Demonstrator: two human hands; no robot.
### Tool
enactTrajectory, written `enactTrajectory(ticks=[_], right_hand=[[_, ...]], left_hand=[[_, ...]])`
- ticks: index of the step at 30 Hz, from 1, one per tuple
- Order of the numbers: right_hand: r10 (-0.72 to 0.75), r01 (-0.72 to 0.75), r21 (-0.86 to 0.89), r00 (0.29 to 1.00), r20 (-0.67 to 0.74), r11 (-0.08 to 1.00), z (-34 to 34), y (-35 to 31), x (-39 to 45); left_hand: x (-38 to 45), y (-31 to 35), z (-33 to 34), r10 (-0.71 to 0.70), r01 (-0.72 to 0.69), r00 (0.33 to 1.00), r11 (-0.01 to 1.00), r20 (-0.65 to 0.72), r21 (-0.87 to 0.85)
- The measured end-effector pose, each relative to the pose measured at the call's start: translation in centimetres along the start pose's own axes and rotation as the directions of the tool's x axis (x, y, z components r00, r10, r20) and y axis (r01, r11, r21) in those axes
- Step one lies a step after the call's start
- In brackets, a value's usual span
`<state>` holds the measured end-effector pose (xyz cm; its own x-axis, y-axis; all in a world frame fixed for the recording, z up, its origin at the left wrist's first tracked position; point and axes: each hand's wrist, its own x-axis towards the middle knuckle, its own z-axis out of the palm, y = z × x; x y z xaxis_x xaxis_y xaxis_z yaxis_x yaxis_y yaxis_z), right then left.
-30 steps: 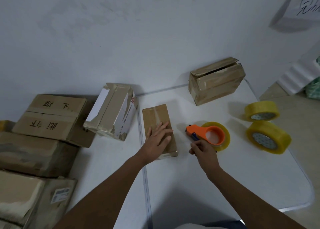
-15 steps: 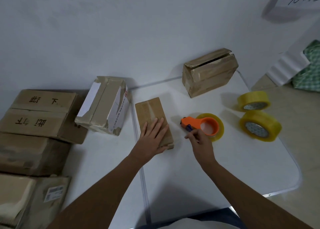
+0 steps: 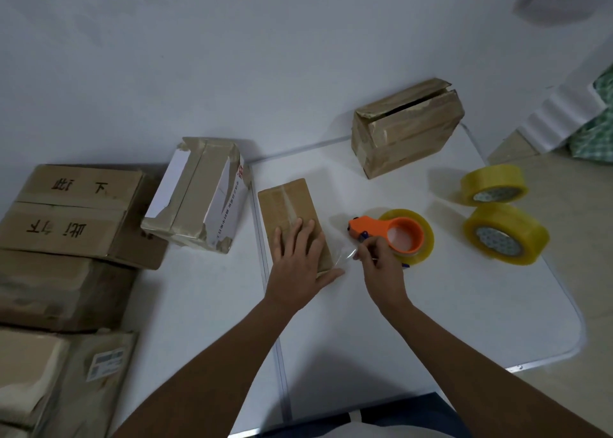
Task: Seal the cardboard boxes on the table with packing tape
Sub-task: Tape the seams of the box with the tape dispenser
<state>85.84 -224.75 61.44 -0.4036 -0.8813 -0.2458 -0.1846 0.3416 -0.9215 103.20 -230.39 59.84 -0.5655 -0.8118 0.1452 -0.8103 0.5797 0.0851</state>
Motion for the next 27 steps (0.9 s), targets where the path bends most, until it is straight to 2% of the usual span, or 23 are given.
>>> enactTrajectory(ticks=[2, 6, 11, 15, 21, 24, 27], right_hand=[[-0.027, 0.027, 0.0, 1.0, 0.002, 1.0, 0.3, -0.2, 0.3], [-0.074, 0.075, -0.038, 0.997, 0.037, 0.996, 1.0, 0.0, 1.1], [-0.156, 0.167, -0.136, 0.984, 0.088, 0.977, 2.9, 0.5, 2.7], [-0.166, 0.197, -0.195, 0.973, 0.163, 0.961, 4.5, 1.0, 3.3], [-0.129, 0.157, -0.124, 0.97, 0.208, 0.98, 5.0, 0.6, 2.8], [-0.046, 0.07, -0.098, 0.973, 0.227, 0.993, 5.2, 0.6, 2.8], [0.024, 0.01, -0.147, 0.972, 0.234, 0.989, 5.5, 0.9, 3.5]], left_hand=[[-0.1, -0.6, -0.2, 0.026, -0.028, 0.999, 0.998, -0.018, -0.064], [-0.7, -2.0, -0.1, 0.136, -0.136, 0.991, 0.99, 0.002, -0.027], [-0.6, -1.9, 0.2, 0.155, -0.155, 0.988, 0.988, 0.007, 0.03], [-0.5, -1.9, 0.4, 0.165, -0.166, 0.986, 0.984, 0.014, 0.072], [-0.4, -1.6, 0.7, 0.165, -0.161, 0.986, 0.983, -0.032, 0.092], [-0.4, -1.7, 0.9, 0.156, -0.153, 0.987, 0.983, -0.023, 0.1], [-0.3, -1.8, 0.8, 0.152, -0.152, 0.988, 0.984, -0.001, 0.097]])
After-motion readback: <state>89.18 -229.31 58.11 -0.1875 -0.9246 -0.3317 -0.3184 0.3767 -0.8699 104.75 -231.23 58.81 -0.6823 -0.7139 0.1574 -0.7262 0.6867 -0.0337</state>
